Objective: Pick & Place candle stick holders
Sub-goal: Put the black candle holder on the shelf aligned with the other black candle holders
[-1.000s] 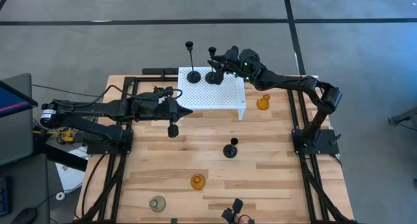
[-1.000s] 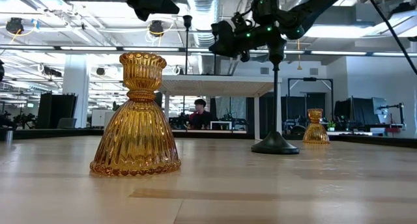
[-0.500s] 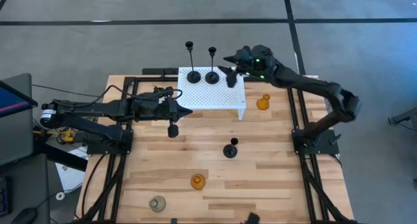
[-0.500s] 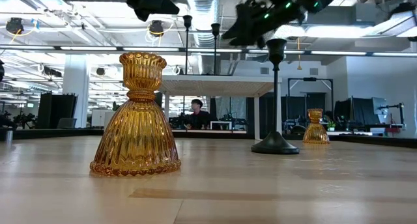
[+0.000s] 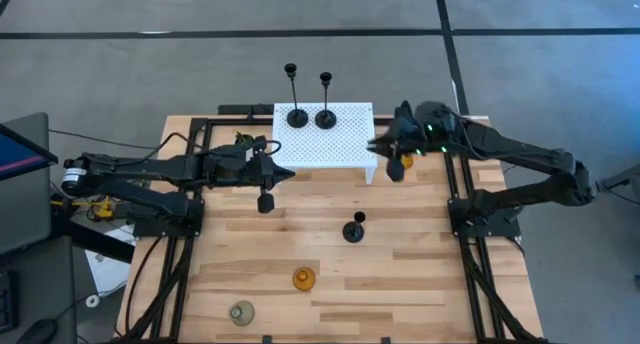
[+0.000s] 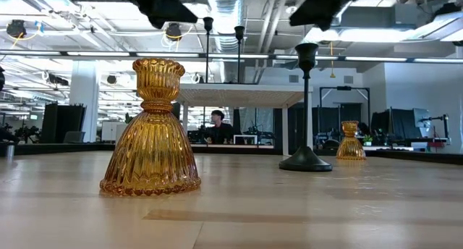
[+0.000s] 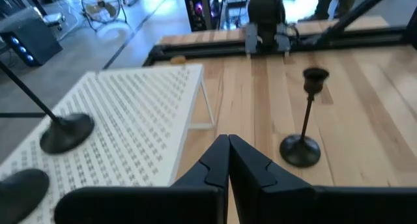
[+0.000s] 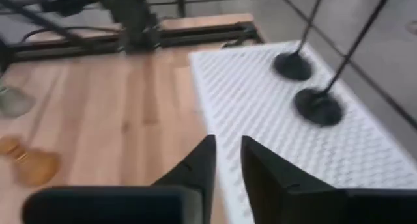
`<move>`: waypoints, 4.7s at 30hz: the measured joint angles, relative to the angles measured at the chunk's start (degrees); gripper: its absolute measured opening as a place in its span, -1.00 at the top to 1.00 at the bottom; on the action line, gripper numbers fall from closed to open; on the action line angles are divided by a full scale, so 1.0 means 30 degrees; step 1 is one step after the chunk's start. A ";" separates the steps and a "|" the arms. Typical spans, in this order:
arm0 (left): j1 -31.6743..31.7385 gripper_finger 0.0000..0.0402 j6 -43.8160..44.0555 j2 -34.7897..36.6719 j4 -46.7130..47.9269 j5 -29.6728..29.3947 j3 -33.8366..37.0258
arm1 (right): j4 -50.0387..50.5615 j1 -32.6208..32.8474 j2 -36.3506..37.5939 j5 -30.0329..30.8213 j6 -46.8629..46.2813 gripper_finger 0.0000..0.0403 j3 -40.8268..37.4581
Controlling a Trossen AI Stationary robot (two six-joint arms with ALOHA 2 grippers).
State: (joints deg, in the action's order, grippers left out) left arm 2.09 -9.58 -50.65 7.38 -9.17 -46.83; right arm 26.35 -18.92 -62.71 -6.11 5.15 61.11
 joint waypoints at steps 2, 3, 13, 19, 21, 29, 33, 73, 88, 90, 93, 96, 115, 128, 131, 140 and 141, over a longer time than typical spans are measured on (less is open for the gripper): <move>0.0000 0.96 0.0028 0.0007 -0.0275 0.0000 0.0297 | -0.0035 0.0625 0.0933 0.0010 -0.0422 0.76 -0.1148; 0.0000 0.96 0.0167 0.0007 -0.0438 0.0007 0.0475 | -0.0100 0.0927 0.1396 0.0020 -0.0669 0.80 -0.1778; 0.0000 0.96 0.0437 0.0007 -0.1471 0.0007 0.1173 | -0.4090 0.4153 0.5109 0.0058 -0.4208 0.96 -0.8917; 0.0000 0.96 0.0422 0.0007 -0.1821 0.0198 0.1173 | -0.8233 0.5875 0.5296 0.0059 -0.5085 0.96 -1.2613; 0.0000 0.96 0.0351 0.0007 -0.1821 0.0224 0.1173 | -0.9230 0.6324 0.5017 0.0059 -0.5102 0.97 -1.3351; 0.0000 0.96 0.0320 0.0007 -0.1851 0.0226 0.1173 | -1.0297 0.7499 0.3027 0.0056 -0.5084 0.97 -1.3971; 0.0000 0.96 0.0299 0.0007 -0.1861 0.0233 0.1173 | -1.1388 0.8002 0.1431 0.0055 -0.3974 0.95 -1.3971; -0.0007 0.96 0.0299 0.0011 -0.1919 0.0248 0.1181 | -2.1039 0.8429 -0.7042 0.0454 -0.6256 0.96 -1.2273; -0.0007 0.96 0.0299 0.0015 -0.1916 0.0248 0.1181 | -1.2620 0.8247 -0.0077 0.2701 -0.5914 0.98 -0.9879; -0.0004 0.96 0.0299 0.0015 -0.1920 0.0240 0.1181 | -1.0649 0.8254 0.0396 0.3279 -0.5278 0.98 -0.8690; -0.0007 0.96 0.0299 0.0015 -0.1923 0.0242 0.1181 | -0.8951 0.8098 0.0700 0.3636 -0.3787 0.98 -0.6832; -0.0007 0.96 0.0299 0.0015 -0.1921 0.0245 0.1181 | -0.7639 0.7507 0.0690 0.3614 -0.2628 0.99 -0.5138; -0.0503 0.96 0.0357 0.0015 -0.1923 0.0240 0.1181 | -0.7793 0.0194 -0.0340 -0.1458 -0.0519 1.00 -0.2350; -0.0498 0.96 0.0357 0.0015 -0.1916 0.0233 0.1181 | -0.8247 -0.3790 -0.3692 -0.3990 -0.0523 1.00 -0.0300; -0.0495 0.96 0.0357 0.0015 -0.1909 0.0233 0.1181 | -0.7166 -0.4378 -0.4691 -0.4101 -0.0055 1.00 0.1227; -0.0495 0.96 0.0357 0.0015 -0.1909 0.0233 0.1181 | -0.5153 -0.5736 -0.7701 -0.4116 0.0781 1.00 0.4133; -0.0495 0.96 0.0357 0.0015 -0.1909 0.0233 0.1181 | -0.5137 -0.5939 -0.7935 -0.4109 0.0785 1.00 0.4215</move>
State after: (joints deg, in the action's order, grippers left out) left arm 0.60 -8.51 -50.61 1.65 -8.47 -43.29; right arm 10.94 -36.73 -86.51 -18.44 7.51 73.76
